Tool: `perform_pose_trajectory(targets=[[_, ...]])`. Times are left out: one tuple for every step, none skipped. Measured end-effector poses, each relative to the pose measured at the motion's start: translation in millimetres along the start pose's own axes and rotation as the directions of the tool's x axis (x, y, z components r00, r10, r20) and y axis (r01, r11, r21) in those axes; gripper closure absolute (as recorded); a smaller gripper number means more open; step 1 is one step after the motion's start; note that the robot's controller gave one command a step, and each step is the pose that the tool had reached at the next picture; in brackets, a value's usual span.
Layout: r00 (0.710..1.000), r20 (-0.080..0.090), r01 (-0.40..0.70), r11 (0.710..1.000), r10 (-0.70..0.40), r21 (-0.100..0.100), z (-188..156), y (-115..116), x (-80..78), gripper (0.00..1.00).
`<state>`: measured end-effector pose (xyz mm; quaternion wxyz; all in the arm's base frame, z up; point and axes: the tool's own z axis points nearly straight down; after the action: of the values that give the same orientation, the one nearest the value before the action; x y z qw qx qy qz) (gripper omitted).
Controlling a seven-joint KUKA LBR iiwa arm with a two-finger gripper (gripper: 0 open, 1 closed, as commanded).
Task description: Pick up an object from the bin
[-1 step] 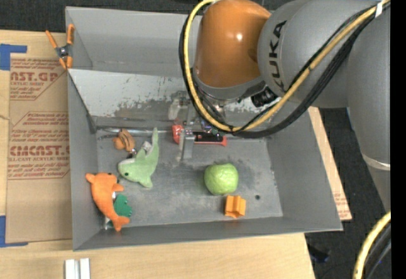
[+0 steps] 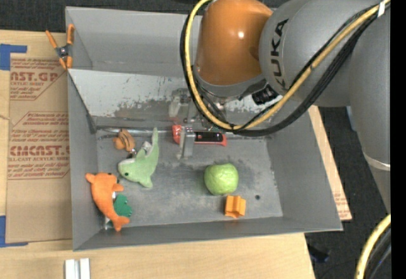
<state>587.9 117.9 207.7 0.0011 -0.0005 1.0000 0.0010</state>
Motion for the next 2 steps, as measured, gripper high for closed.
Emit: perform_pose_trajectory(targets=[[0.995, 0.006, 0.095, 0.995, -0.095, 0.001, 29, 16, 13.7, 0.0], [0.994, 0.003, 0.11, 0.994, -0.11, -0.001, 56, 47, 29.8, 0.0]])
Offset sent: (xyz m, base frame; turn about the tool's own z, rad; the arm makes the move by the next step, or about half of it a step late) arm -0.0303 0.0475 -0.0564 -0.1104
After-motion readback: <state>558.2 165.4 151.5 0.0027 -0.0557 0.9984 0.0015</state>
